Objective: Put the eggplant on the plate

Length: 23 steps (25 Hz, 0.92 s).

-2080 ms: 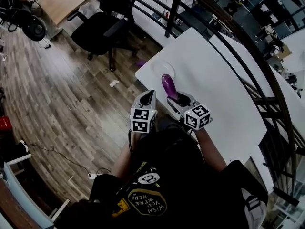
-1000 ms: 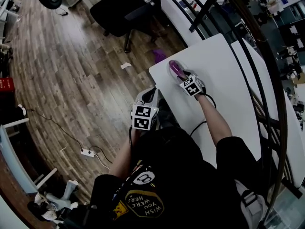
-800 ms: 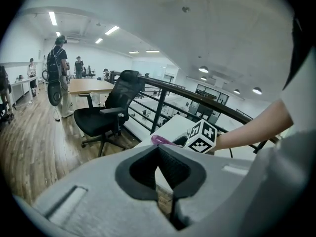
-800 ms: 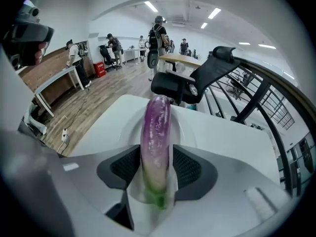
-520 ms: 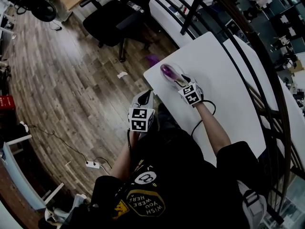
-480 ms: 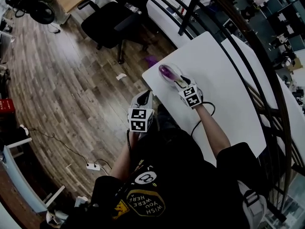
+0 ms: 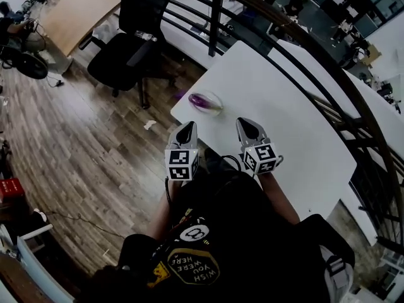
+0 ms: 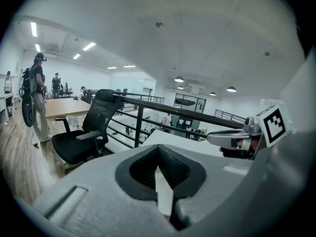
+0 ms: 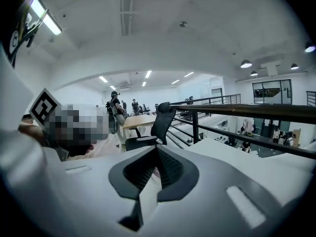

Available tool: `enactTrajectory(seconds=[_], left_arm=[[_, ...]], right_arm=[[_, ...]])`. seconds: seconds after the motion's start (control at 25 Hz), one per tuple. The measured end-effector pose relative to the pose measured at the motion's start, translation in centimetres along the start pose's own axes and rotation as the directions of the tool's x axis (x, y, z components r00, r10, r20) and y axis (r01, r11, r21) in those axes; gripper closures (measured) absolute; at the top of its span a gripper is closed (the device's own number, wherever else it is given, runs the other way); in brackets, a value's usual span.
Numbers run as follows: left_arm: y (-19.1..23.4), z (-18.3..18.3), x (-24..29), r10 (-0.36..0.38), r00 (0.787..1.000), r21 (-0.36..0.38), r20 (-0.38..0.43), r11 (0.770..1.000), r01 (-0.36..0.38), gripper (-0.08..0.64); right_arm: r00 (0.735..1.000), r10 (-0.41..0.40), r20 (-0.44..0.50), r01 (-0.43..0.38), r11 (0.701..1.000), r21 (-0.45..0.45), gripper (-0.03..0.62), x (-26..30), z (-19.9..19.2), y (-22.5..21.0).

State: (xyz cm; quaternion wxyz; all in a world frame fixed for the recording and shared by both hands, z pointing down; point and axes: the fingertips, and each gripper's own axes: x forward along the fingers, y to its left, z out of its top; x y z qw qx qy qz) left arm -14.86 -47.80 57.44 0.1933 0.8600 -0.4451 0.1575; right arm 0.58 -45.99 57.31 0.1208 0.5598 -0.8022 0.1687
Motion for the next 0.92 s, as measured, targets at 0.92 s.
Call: enactTrajectory(seconds=[0.92], left_arm=[[-3.1,-1.0,-2.5,-0.016,1.000,0.032,-0.007,0.999,0.016,0.555]], right_arm=[[0.998,0.068,0.006,-0.068,0.997,0.038,0.591,-3.8,-0.4,2.3]])
